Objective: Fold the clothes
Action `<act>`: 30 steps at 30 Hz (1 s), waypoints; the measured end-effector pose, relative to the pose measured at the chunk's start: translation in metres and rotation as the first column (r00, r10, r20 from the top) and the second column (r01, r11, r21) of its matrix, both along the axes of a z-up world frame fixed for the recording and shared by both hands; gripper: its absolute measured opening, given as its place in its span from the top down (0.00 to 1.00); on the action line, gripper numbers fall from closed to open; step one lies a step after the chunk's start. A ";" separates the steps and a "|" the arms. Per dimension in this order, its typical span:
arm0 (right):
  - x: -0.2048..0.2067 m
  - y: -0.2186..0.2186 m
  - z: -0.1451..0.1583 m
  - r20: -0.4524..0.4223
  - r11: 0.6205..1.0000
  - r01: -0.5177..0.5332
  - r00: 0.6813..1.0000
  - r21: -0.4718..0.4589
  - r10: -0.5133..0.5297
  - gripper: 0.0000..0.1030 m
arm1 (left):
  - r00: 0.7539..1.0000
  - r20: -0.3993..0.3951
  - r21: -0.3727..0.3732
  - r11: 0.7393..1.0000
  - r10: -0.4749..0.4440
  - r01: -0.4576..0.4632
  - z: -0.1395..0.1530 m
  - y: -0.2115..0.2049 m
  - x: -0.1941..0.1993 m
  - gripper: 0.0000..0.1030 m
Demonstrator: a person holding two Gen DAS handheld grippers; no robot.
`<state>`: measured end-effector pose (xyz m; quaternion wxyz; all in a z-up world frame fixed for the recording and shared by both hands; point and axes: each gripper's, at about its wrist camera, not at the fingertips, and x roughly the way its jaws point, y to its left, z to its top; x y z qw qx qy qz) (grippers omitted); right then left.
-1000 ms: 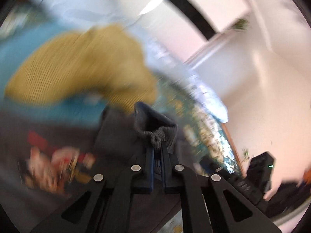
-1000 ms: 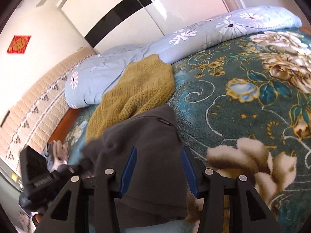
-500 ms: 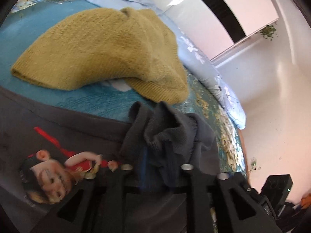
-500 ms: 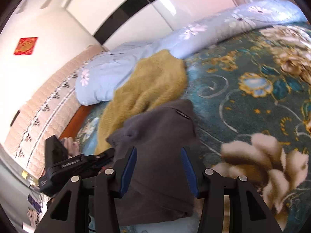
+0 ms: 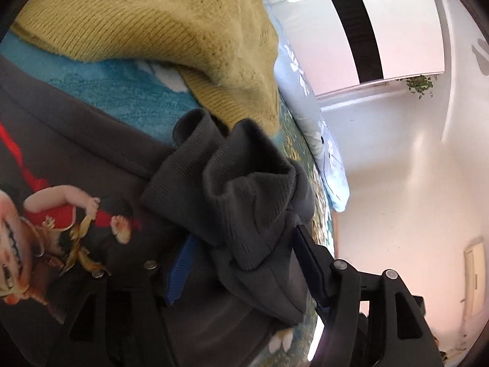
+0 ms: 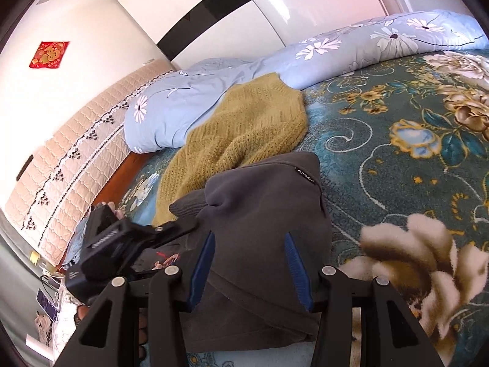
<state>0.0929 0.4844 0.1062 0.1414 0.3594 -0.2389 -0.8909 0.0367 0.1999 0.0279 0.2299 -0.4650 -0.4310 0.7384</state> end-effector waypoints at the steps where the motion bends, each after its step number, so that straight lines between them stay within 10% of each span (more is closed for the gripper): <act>1: 0.000 0.000 0.000 0.001 1.000 0.000 1.000 -0.002 0.000 0.51 | 1.000 -0.005 -0.004 1.000 0.017 -0.017 0.001 0.002 0.001 0.39; 5: 0.002 0.003 0.003 -0.012 1.000 0.004 1.000 -0.019 -0.004 0.51 | 0.997 -0.054 -0.080 0.995 0.061 -0.066 0.016 0.005 0.010 0.64; 12: 0.006 0.006 0.011 -0.066 0.999 0.001 0.998 -0.048 -0.004 0.51 | 0.921 -0.377 -0.180 0.968 0.099 -0.177 0.093 -0.011 0.074 0.69; 23: 0.002 -0.015 0.005 -0.018 0.996 -0.069 0.997 0.054 0.070 0.51 | 0.968 -0.121 -0.182 0.953 0.221 -0.241 0.023 -0.067 0.089 0.76; 30: 0.001 -0.010 0.001 -0.006 0.998 -0.056 0.998 0.032 0.056 0.51 | 0.979 -0.074 -0.200 0.959 0.192 -0.203 0.024 -0.040 0.070 0.36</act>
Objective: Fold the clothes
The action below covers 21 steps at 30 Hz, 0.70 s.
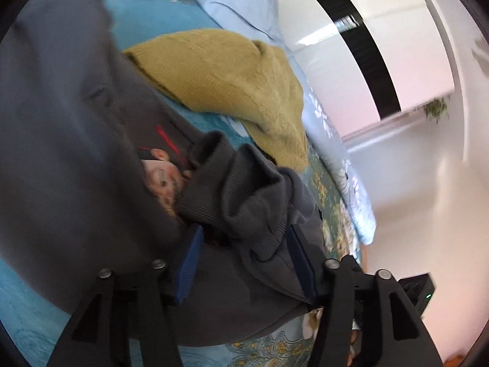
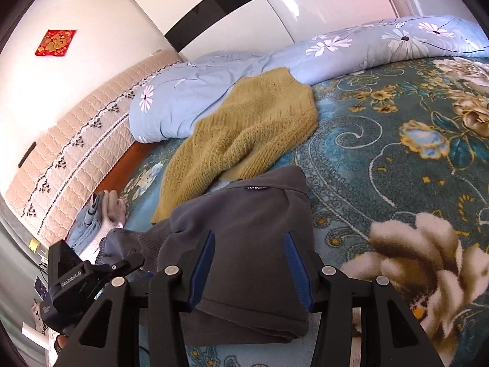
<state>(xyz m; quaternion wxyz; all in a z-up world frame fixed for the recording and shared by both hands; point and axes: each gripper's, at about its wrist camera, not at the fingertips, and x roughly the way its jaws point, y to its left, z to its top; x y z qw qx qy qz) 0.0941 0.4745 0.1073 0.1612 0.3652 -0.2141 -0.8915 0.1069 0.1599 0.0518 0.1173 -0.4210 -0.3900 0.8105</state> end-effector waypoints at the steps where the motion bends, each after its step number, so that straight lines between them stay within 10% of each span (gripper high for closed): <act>1: 0.000 0.000 0.000 -0.003 1.000 -0.003 1.000 0.000 0.003 0.51 | 1.000 0.008 -0.023 1.000 -0.008 0.008 0.001 0.006 -0.004 0.36; 5: 0.001 -0.002 0.001 -0.008 1.000 -0.012 1.000 -0.001 0.012 0.51 | 1.000 0.015 -0.018 1.000 -0.016 0.017 -0.001 0.025 -0.024 0.38; 7: 0.001 -0.001 0.001 -0.006 1.000 -0.013 1.000 -0.008 0.013 0.51 | 1.000 -0.017 -0.026 1.000 0.009 -0.010 0.002 0.028 -0.025 0.61; 15: 0.004 -0.003 0.004 -0.034 1.000 -0.015 0.999 -0.025 0.014 0.51 | 0.948 -0.317 -0.227 0.972 -0.016 -0.059 0.054 0.040 0.031 0.70; 21: 0.007 -0.023 0.005 -0.035 0.993 -0.113 0.993 0.044 0.115 0.53 | 0.998 -0.026 0.000 0.998 0.061 -0.061 -0.026 0.004 0.003 0.70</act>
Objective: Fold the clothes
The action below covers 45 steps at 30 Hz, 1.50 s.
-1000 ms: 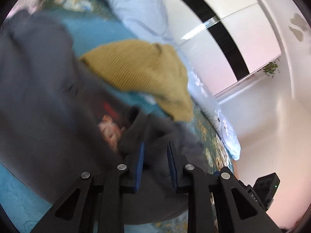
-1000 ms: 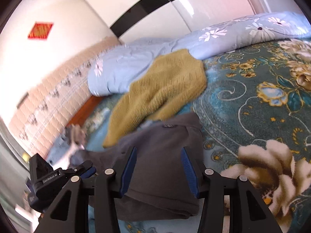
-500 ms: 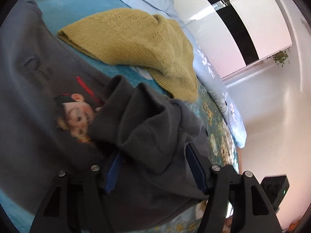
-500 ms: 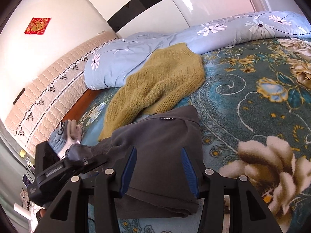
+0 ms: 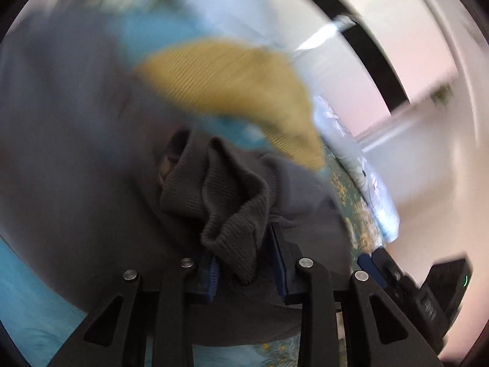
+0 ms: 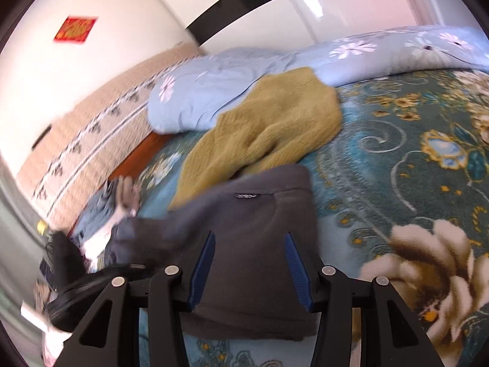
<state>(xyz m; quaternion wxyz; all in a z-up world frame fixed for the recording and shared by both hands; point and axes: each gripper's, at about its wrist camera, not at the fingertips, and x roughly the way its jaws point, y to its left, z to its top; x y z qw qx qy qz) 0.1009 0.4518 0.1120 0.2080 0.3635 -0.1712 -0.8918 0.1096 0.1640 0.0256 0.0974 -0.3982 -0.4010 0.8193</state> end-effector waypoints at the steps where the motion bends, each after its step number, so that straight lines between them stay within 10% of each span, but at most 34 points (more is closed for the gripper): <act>1: 0.000 -0.004 -0.002 0.010 1.000 -0.012 1.000 0.028 0.012 0.56 | 1.000 -0.011 0.015 1.000 -0.004 0.004 0.000 -0.002 0.000 0.70; 7: -0.018 -0.019 -0.041 0.212 0.981 -0.076 0.977 0.181 0.037 0.59 | 1.000 -0.008 -0.017 0.999 -0.029 0.029 -0.001 0.007 -0.005 0.69; 17: -0.019 -0.004 -0.040 0.205 0.994 -0.050 0.978 0.097 0.029 0.58 | 0.997 -0.046 0.029 0.997 -0.067 0.068 0.014 -0.010 0.004 0.66; 23: -0.022 0.013 -0.036 0.199 0.998 0.040 0.979 0.038 -0.046 0.58 | 0.967 -0.181 0.020 0.983 0.182 -0.181 0.052 -0.101 0.051 0.58; 29: -0.021 0.019 -0.035 0.184 0.993 0.090 0.977 0.082 -0.103 0.58 | 0.870 -0.066 -0.027 0.870 0.489 -0.491 0.036 -0.200 0.103 0.53; 36: -0.022 0.018 -0.040 0.197 0.984 0.110 0.971 0.140 -0.137 0.58 | 0.866 0.062 0.132 0.856 0.496 -0.500 -0.011 -0.212 0.080 0.39; 45: -0.022 0.016 -0.041 0.193 0.981 0.107 0.971 0.165 -0.139 0.57 | 0.876 0.050 0.140 0.865 0.479 -0.481 -0.011 -0.215 0.022 0.36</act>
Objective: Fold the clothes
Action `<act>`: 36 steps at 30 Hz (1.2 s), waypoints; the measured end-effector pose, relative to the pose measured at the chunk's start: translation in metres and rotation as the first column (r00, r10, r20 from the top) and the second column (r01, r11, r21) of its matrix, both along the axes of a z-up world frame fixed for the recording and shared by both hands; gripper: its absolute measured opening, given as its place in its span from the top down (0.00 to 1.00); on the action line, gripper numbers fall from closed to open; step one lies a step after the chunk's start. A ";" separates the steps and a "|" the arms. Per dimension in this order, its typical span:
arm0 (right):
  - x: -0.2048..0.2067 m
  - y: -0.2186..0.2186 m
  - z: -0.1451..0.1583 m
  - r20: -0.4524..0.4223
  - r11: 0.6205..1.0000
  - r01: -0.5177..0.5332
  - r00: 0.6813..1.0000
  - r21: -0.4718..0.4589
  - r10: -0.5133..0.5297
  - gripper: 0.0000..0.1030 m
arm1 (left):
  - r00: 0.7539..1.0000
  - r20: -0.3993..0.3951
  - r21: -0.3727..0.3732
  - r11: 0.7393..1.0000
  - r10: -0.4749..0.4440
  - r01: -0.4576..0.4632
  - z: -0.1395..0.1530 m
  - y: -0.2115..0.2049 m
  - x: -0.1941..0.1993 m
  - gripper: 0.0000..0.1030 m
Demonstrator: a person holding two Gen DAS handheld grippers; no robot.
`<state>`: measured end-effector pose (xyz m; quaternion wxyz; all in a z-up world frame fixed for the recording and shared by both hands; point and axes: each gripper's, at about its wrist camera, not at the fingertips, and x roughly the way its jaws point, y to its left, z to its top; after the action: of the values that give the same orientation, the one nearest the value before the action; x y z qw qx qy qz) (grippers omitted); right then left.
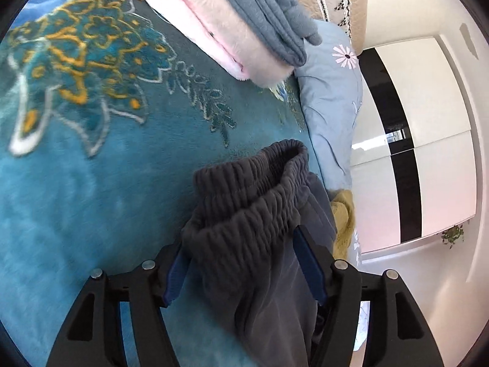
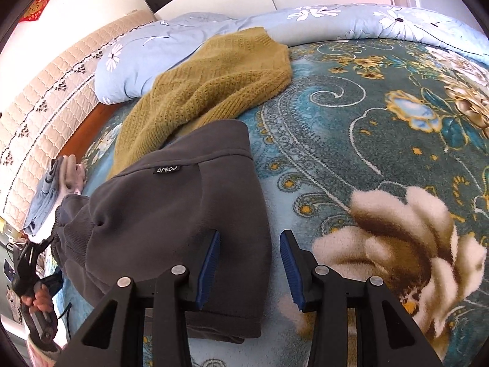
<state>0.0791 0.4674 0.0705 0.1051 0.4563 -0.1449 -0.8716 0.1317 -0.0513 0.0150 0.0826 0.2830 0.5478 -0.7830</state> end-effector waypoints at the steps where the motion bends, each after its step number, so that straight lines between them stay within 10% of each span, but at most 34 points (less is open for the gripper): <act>1: 0.000 0.000 0.000 0.000 1.000 -0.002 1.000 0.000 0.002 0.57 | 1.000 -0.003 -0.008 1.000 0.003 -0.003 0.002 0.000 0.001 0.37; 7: 0.000 -0.001 0.001 -0.003 1.000 -0.011 1.000 -0.006 0.011 0.57 | 0.999 -0.030 -0.002 1.000 0.016 -0.016 0.009 -0.012 0.021 0.62; 22: 0.018 -0.029 0.019 -0.121 0.986 -0.165 0.979 -0.019 0.162 0.52 | 0.999 0.038 -0.279 0.960 0.016 -0.005 0.070 -0.022 0.040 0.66; 27: 0.015 -0.019 0.016 -0.101 0.991 -0.124 0.988 -0.054 0.118 0.52 | 0.993 -0.056 -0.529 0.846 -0.107 0.061 0.155 0.043 0.033 0.66; 32: 0.012 -0.016 0.016 -0.099 0.992 -0.112 0.989 -0.055 0.106 0.52 | 0.943 -0.127 -0.734 0.669 -0.306 0.119 0.227 0.145 0.021 0.66; 36: 0.011 -0.008 0.015 -0.092 0.992 -0.089 0.993 -0.092 0.081 0.52 | 0.877 -0.074 -0.851 0.489 -0.475 0.193 0.226 0.237 0.011 0.66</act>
<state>0.0905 0.4589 0.0860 0.1702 0.4179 -0.1621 -0.8776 0.1427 0.1861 0.2412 -0.0348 0.1910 0.0575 -0.9793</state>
